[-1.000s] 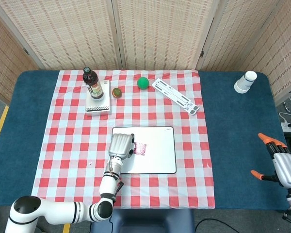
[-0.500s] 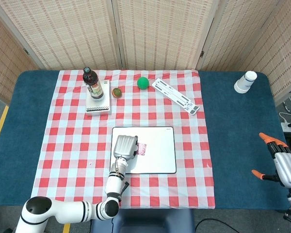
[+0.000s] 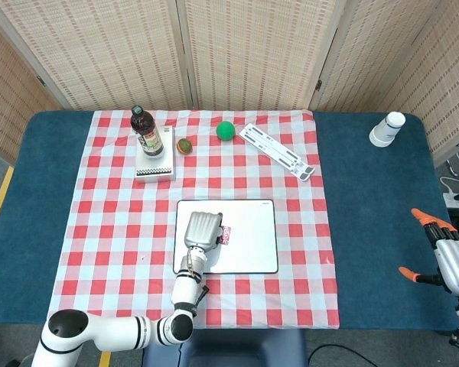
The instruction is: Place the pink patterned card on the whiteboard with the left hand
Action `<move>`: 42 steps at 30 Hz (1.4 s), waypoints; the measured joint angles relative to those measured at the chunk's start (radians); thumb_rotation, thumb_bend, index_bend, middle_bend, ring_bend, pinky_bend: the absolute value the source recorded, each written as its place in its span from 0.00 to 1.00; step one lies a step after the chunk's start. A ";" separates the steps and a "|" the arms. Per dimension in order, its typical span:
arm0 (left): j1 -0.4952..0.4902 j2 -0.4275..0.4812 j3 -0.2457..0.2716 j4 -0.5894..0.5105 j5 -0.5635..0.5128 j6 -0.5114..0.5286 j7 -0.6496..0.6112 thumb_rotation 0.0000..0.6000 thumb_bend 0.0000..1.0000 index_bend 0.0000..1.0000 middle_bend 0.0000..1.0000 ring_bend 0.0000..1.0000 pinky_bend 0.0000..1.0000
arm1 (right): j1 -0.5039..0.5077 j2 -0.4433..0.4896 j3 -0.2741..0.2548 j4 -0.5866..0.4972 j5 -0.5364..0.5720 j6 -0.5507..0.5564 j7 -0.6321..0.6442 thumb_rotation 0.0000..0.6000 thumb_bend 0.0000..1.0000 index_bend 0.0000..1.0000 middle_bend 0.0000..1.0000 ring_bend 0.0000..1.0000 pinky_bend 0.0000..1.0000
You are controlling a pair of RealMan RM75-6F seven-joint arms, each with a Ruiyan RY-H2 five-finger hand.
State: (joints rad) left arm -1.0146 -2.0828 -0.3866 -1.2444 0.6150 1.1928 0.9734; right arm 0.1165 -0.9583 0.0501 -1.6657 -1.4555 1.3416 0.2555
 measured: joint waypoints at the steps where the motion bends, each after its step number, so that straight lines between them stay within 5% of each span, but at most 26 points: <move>1: -0.001 -0.002 0.001 0.004 0.003 -0.001 0.000 1.00 0.32 0.49 1.00 1.00 0.98 | 0.000 0.000 0.000 0.001 0.000 -0.001 0.001 1.00 0.00 0.04 0.09 0.00 0.12; 26: 0.011 0.005 0.001 0.012 -0.018 -0.025 -0.001 1.00 0.27 0.36 1.00 1.00 0.97 | 0.004 0.006 -0.005 0.003 -0.006 -0.011 0.006 1.00 0.00 0.04 0.09 0.00 0.12; 32: 0.044 0.067 0.003 -0.112 -0.006 0.038 0.004 1.00 0.28 0.40 1.00 1.00 0.97 | 0.003 0.008 -0.005 0.003 -0.008 -0.008 0.008 1.00 0.00 0.04 0.09 0.00 0.12; 36: 0.100 0.162 0.018 -0.307 0.011 0.126 0.013 1.00 0.28 0.42 1.00 1.00 0.96 | 0.001 0.008 -0.010 -0.004 -0.018 -0.005 0.002 1.00 0.00 0.04 0.09 0.00 0.12; 39: 0.162 0.256 0.044 -0.465 0.048 0.216 0.005 1.00 0.28 0.37 0.87 0.90 0.90 | -0.002 0.009 -0.014 -0.011 -0.028 0.002 -0.004 1.00 0.00 0.04 0.09 0.00 0.12; 42: 0.231 0.343 0.081 -0.562 0.133 0.308 -0.052 1.00 0.28 0.23 0.45 0.50 0.70 | -0.006 0.009 -0.017 -0.016 -0.040 0.015 -0.006 1.00 0.00 0.04 0.09 0.00 0.12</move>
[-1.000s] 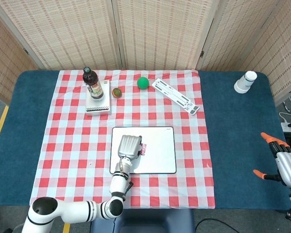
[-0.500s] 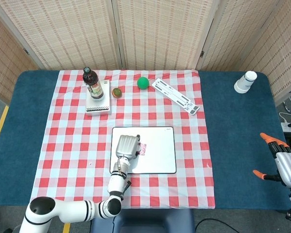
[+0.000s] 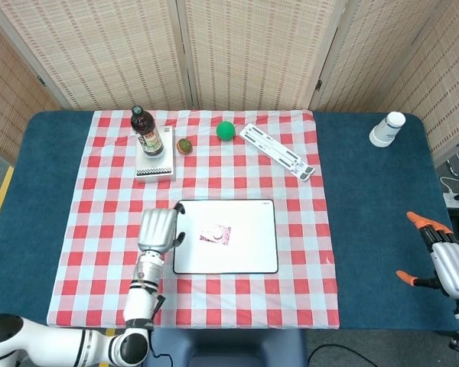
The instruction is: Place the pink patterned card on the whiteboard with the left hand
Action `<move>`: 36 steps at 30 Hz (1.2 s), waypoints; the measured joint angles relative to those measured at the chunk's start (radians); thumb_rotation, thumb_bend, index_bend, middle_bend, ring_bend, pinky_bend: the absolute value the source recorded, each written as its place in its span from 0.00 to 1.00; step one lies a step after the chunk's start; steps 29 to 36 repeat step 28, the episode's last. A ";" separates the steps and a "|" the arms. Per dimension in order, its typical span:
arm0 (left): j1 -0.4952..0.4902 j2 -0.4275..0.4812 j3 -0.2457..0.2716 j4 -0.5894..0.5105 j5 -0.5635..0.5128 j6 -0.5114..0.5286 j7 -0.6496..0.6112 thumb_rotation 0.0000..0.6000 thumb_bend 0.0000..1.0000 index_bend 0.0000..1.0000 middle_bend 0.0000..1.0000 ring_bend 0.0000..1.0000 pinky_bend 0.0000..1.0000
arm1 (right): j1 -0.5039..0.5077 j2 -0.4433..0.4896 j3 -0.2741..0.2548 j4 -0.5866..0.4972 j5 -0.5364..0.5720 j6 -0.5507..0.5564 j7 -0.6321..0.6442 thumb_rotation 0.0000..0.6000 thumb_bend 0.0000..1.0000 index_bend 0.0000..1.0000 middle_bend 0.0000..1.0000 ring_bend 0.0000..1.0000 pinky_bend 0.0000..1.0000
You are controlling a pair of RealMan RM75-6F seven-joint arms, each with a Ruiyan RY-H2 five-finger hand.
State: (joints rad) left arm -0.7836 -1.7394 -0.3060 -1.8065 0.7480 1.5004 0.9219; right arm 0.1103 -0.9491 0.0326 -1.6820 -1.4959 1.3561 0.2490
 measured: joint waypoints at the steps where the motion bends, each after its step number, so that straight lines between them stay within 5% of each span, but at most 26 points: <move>1: 0.018 0.013 0.012 -0.010 0.031 0.016 -0.029 1.00 0.27 0.18 0.33 0.38 0.61 | -0.001 0.000 -0.002 -0.001 -0.004 0.002 -0.001 1.00 0.00 0.04 0.09 0.00 0.12; 3: 0.061 0.023 0.042 -0.004 0.110 0.041 -0.114 1.00 0.25 0.03 0.05 0.06 0.30 | -0.002 0.002 -0.005 -0.003 -0.008 0.002 0.000 1.00 0.00 0.04 0.09 0.00 0.12; 4: 0.081 0.026 0.057 0.007 0.144 0.053 -0.155 1.00 0.24 0.01 0.00 0.01 0.17 | -0.002 0.003 -0.005 -0.004 -0.008 0.001 0.002 1.00 0.00 0.04 0.09 0.00 0.12; 7: 0.162 0.044 0.131 0.041 0.241 0.081 -0.284 1.00 0.21 0.00 0.00 0.00 0.01 | 0.000 0.007 -0.005 -0.005 -0.007 -0.003 0.013 1.00 0.00 0.04 0.09 0.00 0.12; 10: 0.244 0.085 0.202 0.038 0.282 0.096 -0.363 1.00 0.19 0.00 0.00 0.00 0.00 | 0.002 0.009 -0.004 -0.006 -0.003 -0.006 0.017 1.00 0.00 0.04 0.09 0.00 0.12; 19: 0.401 0.250 0.291 -0.027 0.325 0.102 -0.514 1.00 0.18 0.00 0.00 0.00 0.00 | 0.007 0.003 -0.001 -0.009 0.011 -0.017 -0.005 1.00 0.00 0.04 0.09 0.00 0.12; 36: 0.481 0.299 0.308 -0.037 0.367 0.103 -0.572 1.00 0.18 0.00 0.00 0.00 0.00 | 0.009 -0.003 0.004 -0.003 0.023 -0.020 -0.009 1.00 0.00 0.04 0.09 0.00 0.12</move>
